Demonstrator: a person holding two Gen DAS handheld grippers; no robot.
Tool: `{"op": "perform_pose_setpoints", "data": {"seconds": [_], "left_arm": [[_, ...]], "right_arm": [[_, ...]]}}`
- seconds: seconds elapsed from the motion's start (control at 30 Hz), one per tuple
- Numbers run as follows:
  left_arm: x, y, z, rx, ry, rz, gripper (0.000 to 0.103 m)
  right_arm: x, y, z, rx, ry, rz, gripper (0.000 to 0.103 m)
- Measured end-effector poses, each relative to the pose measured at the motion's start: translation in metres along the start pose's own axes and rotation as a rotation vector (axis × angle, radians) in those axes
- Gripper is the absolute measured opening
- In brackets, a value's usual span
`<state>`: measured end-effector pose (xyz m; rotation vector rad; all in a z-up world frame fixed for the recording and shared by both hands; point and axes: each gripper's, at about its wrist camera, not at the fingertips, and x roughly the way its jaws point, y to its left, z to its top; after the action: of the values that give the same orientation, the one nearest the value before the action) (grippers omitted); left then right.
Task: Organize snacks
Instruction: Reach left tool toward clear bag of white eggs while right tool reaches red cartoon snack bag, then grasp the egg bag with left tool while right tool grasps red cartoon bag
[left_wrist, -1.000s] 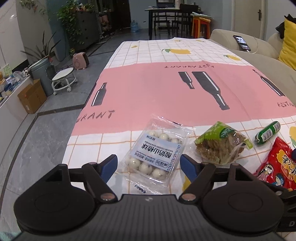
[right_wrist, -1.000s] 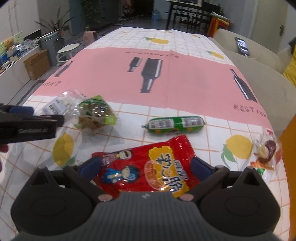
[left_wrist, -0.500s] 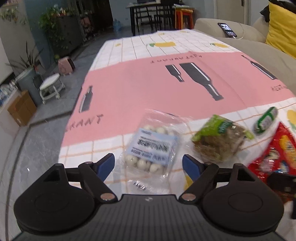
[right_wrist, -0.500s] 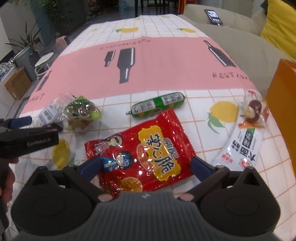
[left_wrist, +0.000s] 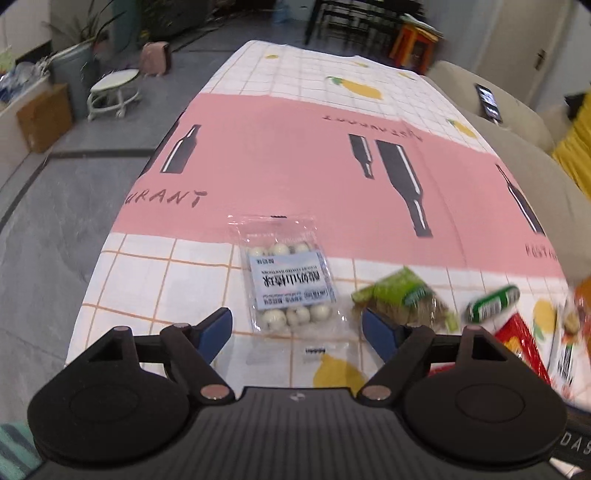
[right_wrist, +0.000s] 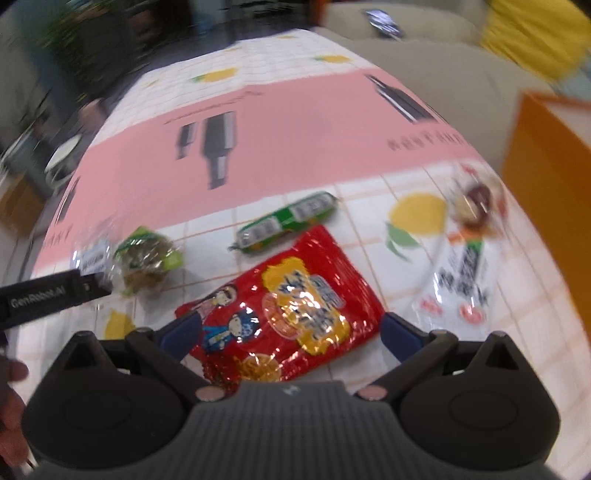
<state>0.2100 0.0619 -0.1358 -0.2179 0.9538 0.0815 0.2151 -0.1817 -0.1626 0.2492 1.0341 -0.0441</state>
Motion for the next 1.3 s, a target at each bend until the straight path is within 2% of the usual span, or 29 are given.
{"op": "perform_pose_setpoints", "data": {"seconds": [0.13, 0.3, 0.37, 0.47, 0.6, 0.7, 0.97, 1.07, 1.2, 1.3], "left_arm": [[0.006, 0.000, 0.005, 0.000, 0.004, 0.043, 0.094], [0.014, 0.003, 0.007, -0.018, 0.013, 0.075, 0.094], [0.016, 0.005, 0.008, -0.020, 0.001, 0.075, 0.095], [0.018, 0.006, 0.011, -0.012, -0.006, 0.067, 0.095], [0.026, 0.003, 0.017, 0.002, 0.008, 0.048, 0.096], [0.034, 0.001, 0.020, -0.004, 0.025, 0.068, 0.098], [0.038, -0.006, 0.019, 0.031, 0.035, 0.127, 0.099], [0.034, -0.004, 0.015, 0.040, 0.044, 0.137, 0.092], [0.028, -0.005, 0.011, 0.055, 0.041, 0.136, 0.072], [0.025, -0.004, 0.008, 0.052, 0.048, 0.129, 0.069]], "right_arm": [[0.011, -0.008, 0.001, 0.143, 0.090, 0.044, 0.100], [0.020, 0.003, 0.014, 0.119, 0.058, 0.065, 0.099], [0.026, 0.010, 0.019, 0.079, 0.052, 0.072, 0.099], [0.033, 0.025, 0.028, -0.050, 0.038, 0.072, 0.094], [0.045, 0.044, 0.030, -0.221, 0.051, 0.000, 0.094], [0.048, 0.048, 0.027, -0.250, 0.070, 0.012, 0.096], [0.047, 0.050, 0.016, -0.303, 0.041, -0.011, 0.096], [0.043, 0.048, 0.014, -0.318, 0.027, -0.004, 0.088], [0.037, 0.046, 0.011, -0.337, 0.013, 0.011, 0.077], [0.034, 0.045, 0.009, -0.357, 0.014, 0.026, 0.072]]}}
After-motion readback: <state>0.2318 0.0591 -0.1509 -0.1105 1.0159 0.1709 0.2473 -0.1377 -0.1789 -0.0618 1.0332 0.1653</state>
